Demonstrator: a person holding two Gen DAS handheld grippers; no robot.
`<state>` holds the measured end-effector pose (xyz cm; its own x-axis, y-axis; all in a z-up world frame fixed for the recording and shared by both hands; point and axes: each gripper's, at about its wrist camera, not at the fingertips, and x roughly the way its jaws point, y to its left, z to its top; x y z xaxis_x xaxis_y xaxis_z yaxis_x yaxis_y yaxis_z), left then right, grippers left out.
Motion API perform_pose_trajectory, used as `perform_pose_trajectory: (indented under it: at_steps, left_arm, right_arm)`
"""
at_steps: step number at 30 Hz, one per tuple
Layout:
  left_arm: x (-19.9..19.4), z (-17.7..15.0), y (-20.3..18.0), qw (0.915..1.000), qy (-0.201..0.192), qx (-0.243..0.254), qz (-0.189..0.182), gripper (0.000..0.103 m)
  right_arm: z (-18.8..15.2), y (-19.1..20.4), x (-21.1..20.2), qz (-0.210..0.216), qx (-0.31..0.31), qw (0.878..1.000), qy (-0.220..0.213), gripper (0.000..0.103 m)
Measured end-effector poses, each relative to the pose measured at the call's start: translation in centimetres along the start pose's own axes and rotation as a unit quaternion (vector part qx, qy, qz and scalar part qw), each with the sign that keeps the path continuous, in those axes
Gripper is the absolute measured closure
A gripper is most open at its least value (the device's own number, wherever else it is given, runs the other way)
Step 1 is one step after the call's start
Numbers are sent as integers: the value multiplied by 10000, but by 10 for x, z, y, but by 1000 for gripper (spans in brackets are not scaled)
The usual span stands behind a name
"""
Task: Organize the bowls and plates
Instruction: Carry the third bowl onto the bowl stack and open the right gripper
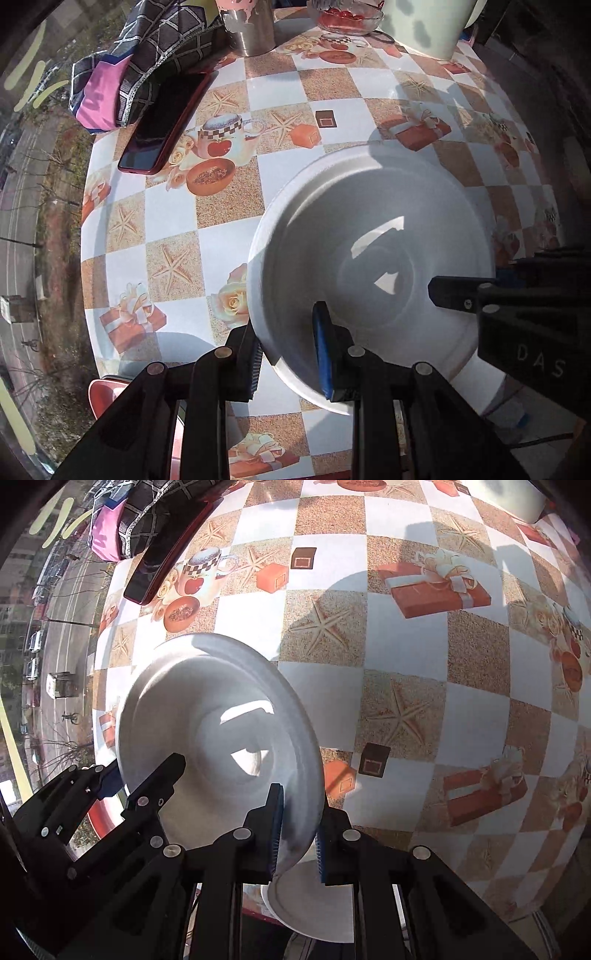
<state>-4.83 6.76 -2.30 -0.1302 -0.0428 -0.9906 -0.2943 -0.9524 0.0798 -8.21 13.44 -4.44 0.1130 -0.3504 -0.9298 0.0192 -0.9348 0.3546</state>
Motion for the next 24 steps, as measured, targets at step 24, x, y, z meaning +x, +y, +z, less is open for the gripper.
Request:
perform_pose_trajectory:
  at_steps: [24]
  left_arm:
    - [-11,-45,-81,9779,375,1992,-520,74]
  right_arm:
    - [-122,-83,-12,-27,1517,9884,90,86]
